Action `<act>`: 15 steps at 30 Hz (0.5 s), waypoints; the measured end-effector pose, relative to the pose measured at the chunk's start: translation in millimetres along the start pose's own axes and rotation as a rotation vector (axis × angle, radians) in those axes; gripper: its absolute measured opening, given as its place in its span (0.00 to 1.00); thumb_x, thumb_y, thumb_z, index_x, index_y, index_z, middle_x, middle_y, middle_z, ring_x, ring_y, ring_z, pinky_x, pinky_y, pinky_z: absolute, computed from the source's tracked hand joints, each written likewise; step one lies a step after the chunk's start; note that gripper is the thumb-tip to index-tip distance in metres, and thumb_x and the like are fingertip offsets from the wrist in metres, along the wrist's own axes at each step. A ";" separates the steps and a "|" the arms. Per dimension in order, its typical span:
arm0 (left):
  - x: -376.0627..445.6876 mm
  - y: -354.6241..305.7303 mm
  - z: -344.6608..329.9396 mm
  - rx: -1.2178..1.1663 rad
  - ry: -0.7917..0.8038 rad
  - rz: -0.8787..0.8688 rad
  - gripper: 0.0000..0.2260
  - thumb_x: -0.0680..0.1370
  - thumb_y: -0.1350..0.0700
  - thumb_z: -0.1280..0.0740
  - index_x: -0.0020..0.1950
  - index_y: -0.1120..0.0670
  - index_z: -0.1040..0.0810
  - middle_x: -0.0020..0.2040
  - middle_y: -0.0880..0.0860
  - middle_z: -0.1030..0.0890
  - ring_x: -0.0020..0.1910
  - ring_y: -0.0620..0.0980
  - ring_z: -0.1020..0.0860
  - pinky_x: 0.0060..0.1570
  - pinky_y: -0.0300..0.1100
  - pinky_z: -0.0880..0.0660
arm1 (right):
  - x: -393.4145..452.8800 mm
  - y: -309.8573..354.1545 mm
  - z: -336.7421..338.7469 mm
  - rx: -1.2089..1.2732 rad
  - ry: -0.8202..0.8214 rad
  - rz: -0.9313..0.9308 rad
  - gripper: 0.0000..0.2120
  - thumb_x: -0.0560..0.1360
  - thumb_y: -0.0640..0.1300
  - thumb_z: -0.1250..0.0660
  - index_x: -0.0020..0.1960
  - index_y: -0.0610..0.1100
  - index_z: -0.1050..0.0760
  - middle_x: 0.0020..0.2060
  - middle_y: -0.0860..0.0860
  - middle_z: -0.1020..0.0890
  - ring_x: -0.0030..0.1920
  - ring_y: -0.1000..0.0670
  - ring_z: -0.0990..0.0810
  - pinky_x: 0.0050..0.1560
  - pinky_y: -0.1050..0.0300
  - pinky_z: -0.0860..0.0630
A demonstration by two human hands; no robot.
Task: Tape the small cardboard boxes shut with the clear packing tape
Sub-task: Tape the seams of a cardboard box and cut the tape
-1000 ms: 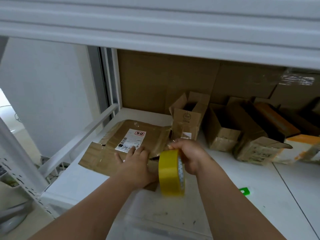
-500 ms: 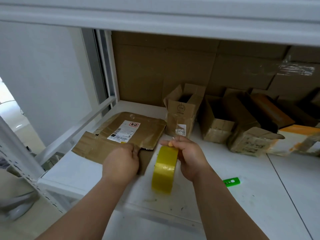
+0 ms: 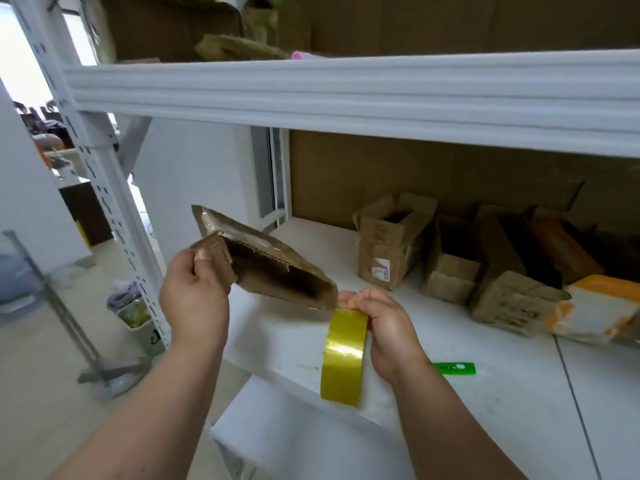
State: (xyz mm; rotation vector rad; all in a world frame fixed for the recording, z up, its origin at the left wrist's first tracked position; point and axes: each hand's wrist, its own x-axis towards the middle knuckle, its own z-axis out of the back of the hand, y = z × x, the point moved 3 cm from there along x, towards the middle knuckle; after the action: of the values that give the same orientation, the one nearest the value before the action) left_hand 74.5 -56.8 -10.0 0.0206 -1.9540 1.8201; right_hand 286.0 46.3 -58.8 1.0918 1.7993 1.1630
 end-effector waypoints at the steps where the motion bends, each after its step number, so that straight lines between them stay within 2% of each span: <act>1: -4.5 -8.2 4.6 -0.011 0.003 -0.004 0.07 0.82 0.50 0.41 0.49 0.46 0.24 0.39 0.43 0.23 0.43 0.53 0.21 0.49 0.59 0.20 | -4.9 -2.2 0.2 -0.021 0.010 -0.001 0.11 0.76 0.31 0.38 0.36 0.41 0.29 0.46 0.47 0.15 0.41 0.53 0.18 0.38 0.61 0.24; 3: -12.6 -23.4 11.6 -0.051 0.005 0.002 0.08 0.84 0.52 0.41 0.50 0.49 0.23 0.41 0.46 0.22 0.43 0.52 0.21 0.47 0.55 0.19 | -16.0 -6.5 1.5 -0.059 0.017 -0.006 0.10 0.76 0.32 0.37 0.37 0.41 0.28 0.47 0.48 0.16 0.42 0.52 0.19 0.42 0.58 0.25; 5: -20.3 -36.9 16.5 -0.169 0.018 0.057 0.09 0.84 0.54 0.42 0.48 0.48 0.23 0.43 0.49 0.21 0.45 0.55 0.19 0.41 0.51 0.18 | -26.5 -8.5 5.9 -0.075 -0.003 0.001 0.09 0.75 0.32 0.35 0.38 0.41 0.26 0.43 0.50 0.17 0.41 0.52 0.20 0.43 0.58 0.26; 7: -26.6 -47.2 21.0 -0.254 0.030 0.118 0.11 0.85 0.54 0.42 0.45 0.47 0.25 0.43 0.48 0.22 0.43 0.52 0.20 0.35 0.46 0.19 | -36.6 -7.8 13.3 -0.086 -0.043 0.024 0.08 0.75 0.34 0.34 0.39 0.43 0.26 0.42 0.46 0.22 0.40 0.50 0.22 0.42 0.57 0.27; 10: -33.4 -59.7 24.7 -0.327 0.095 0.208 0.10 0.85 0.53 0.43 0.46 0.46 0.27 0.46 0.48 0.22 0.44 0.49 0.19 0.35 0.44 0.18 | -52.1 -1.8 24.5 -0.097 -0.103 0.069 0.13 0.75 0.35 0.34 0.34 0.47 0.24 0.49 0.42 0.26 0.43 0.48 0.24 0.45 0.54 0.29; 13: -34.9 -64.6 27.3 -0.439 0.176 0.370 0.09 0.85 0.53 0.44 0.48 0.47 0.27 0.52 0.53 0.22 0.48 0.53 0.19 0.31 0.43 0.19 | -71.0 1.0 27.0 -0.072 -0.109 0.092 0.11 0.76 0.34 0.34 0.35 0.43 0.26 0.58 0.48 0.23 0.51 0.50 0.22 0.52 0.54 0.27; 15: -35.7 -64.5 28.1 -0.471 0.251 0.447 0.06 0.85 0.55 0.44 0.56 0.50 0.27 0.57 0.57 0.23 0.50 0.57 0.19 0.29 0.42 0.20 | -84.5 1.2 25.3 -0.054 -0.120 0.121 0.11 0.76 0.34 0.34 0.36 0.40 0.26 0.63 0.50 0.24 0.57 0.51 0.23 0.56 0.55 0.27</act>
State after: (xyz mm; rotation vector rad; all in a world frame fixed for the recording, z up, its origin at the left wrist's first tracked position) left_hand 118.0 -101.9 38.0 -0.8103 -2.2668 1.4564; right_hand 340.9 -22.6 -55.9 1.2268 1.6201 1.1841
